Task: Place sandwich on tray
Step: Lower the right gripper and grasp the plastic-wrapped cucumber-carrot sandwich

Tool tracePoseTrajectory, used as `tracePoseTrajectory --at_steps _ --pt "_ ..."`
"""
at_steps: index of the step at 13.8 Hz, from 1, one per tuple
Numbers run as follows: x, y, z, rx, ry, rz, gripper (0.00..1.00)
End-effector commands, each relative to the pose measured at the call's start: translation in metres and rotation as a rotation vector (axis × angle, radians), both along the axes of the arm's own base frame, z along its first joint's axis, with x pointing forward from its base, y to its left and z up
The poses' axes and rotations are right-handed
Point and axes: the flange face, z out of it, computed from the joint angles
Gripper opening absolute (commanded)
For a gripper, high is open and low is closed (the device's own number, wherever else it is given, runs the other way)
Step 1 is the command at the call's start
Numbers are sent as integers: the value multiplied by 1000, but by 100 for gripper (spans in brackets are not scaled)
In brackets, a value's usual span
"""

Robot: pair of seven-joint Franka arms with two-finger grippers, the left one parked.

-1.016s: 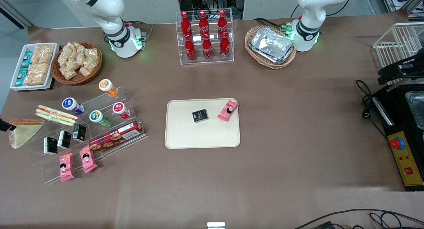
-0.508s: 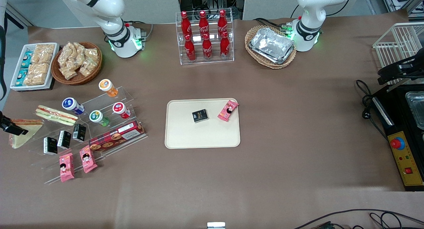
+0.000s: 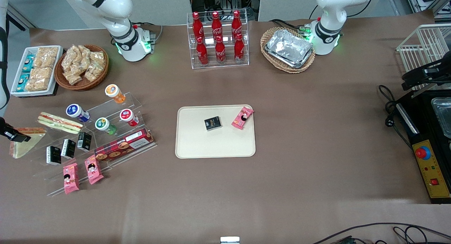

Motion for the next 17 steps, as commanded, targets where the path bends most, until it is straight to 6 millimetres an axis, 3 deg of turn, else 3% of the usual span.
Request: tracePoseTrajectory --at_steps 1,7,10,13,17 --pt "1 -4 16 3 -35 15 49" --pt "22 22 82 13 -28 166 49" --pt "42 59 122 30 -23 297 49" --pt "61 122 135 76 -21 544 49" --pt "83 231 140 108 -40 791 50"
